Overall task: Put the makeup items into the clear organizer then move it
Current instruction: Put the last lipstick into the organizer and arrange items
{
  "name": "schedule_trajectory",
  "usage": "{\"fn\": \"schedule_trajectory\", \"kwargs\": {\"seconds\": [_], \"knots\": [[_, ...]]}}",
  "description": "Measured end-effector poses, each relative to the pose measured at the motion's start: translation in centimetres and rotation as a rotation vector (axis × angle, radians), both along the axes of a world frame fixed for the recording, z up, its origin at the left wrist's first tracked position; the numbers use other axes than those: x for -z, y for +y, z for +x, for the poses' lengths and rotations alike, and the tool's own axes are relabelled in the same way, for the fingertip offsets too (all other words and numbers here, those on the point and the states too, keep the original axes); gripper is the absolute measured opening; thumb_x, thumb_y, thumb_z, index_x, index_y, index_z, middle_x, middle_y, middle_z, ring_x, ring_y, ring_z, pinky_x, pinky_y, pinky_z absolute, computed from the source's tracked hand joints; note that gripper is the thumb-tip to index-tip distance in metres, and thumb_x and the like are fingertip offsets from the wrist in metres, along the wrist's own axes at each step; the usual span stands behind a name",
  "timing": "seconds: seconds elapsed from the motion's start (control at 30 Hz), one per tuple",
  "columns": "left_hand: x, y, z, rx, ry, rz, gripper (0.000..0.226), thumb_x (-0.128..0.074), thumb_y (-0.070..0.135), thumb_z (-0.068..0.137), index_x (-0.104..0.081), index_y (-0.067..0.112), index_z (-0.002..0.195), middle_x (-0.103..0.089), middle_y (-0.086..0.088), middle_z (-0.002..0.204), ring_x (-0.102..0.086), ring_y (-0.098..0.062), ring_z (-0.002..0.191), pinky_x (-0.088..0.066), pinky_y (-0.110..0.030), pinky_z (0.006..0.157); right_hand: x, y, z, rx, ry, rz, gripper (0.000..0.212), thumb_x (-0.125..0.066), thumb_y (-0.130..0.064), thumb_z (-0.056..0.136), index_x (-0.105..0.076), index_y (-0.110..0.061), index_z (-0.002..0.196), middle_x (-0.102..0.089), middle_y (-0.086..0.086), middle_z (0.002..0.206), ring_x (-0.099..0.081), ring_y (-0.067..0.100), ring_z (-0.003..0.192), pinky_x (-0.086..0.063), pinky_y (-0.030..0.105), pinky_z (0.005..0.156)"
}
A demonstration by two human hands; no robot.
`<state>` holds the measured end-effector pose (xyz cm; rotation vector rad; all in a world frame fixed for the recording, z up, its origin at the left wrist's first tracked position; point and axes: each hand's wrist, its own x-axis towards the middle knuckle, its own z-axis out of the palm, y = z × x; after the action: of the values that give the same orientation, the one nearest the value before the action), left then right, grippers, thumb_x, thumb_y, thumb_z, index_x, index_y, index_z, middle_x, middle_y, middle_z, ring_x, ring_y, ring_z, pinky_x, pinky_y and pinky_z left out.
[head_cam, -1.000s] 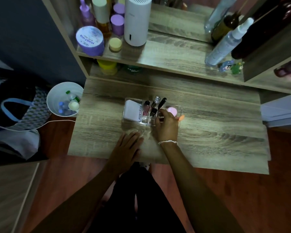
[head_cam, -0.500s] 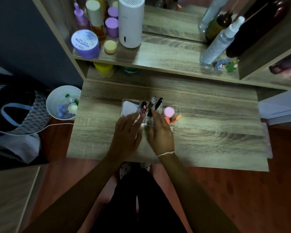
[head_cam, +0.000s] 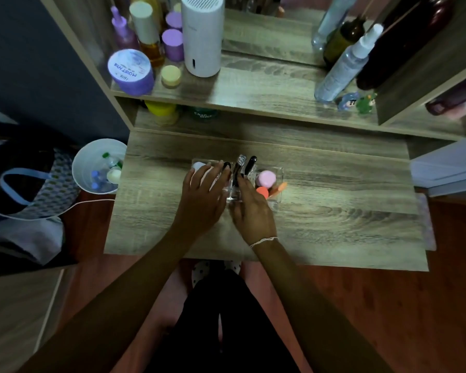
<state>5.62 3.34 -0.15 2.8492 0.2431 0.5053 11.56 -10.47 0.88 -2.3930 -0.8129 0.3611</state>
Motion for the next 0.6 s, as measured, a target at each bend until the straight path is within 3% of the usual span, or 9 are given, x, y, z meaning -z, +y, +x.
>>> {"fn": "schedule_trajectory", "kwargs": {"seconds": [0.6], "knots": [[-0.14, 0.19, -0.03, -0.001, -0.004, 0.026, 0.049, -0.057, 0.024, 0.087, -0.052, 0.006, 0.132, -0.055, -0.017, 0.135, -0.046, -0.033, 0.125, -0.038, -0.050, 0.103, 0.33, -0.50, -0.06, -0.011, -0.012, 0.023, 0.064, -0.055, -0.006, 0.089, -0.028, -0.012, 0.147, -0.042, 0.015, 0.148, -0.046, 0.029, 0.131, -0.045, 0.039, 0.102]]}}
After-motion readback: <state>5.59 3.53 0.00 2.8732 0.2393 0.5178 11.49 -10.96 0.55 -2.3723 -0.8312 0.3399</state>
